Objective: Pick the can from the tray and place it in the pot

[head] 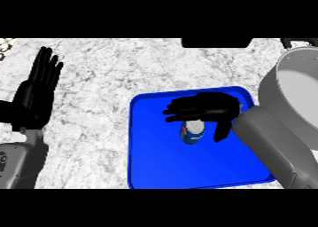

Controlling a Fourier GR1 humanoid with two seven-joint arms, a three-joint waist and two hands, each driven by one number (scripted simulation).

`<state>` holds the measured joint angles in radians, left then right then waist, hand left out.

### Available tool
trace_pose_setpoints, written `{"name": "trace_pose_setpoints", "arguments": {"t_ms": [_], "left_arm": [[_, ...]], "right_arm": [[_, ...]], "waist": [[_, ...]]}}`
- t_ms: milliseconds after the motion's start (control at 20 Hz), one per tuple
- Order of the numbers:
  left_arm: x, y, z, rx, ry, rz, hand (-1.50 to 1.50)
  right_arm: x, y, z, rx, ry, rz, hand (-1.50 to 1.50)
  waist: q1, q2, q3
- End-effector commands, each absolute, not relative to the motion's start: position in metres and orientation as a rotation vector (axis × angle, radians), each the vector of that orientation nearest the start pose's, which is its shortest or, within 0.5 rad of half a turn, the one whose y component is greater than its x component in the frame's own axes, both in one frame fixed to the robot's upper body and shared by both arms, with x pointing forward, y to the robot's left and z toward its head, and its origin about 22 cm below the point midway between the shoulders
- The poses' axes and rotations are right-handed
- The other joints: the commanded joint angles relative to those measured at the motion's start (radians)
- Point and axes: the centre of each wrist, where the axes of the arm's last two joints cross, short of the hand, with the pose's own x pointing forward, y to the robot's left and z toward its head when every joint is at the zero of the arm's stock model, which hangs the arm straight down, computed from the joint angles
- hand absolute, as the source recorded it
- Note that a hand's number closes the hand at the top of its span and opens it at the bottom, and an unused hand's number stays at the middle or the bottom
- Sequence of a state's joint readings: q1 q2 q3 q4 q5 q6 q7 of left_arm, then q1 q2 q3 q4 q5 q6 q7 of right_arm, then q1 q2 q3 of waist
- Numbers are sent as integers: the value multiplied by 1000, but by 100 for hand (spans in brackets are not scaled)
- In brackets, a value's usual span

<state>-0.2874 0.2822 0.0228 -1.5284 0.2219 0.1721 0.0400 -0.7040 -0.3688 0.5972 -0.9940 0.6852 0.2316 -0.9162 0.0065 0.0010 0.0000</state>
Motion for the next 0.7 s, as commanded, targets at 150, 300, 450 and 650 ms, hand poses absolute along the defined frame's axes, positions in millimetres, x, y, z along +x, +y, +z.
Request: {"name": "trace_pose_setpoints", "arguments": {"t_ms": [150,300,450,650], "left_arm": [[314,276,76,90,-1754,52,0],[293,270,79,103,-1765,37,0],[302,277,78,110,-1767,42,0],[299,256,73,84,-1764,63,0]], "right_arm": [[368,-147,23,-506,2352,-2568,-150],[359,-158,31,-570,2325,-2564,-150],[343,-132,11,-603,2285,-2402,150],[332,-144,-12,-574,2283,-2358,150]], "waist": [[0,2,0],[-2,-2,0],[0,1,0],[1,1,1]]}}
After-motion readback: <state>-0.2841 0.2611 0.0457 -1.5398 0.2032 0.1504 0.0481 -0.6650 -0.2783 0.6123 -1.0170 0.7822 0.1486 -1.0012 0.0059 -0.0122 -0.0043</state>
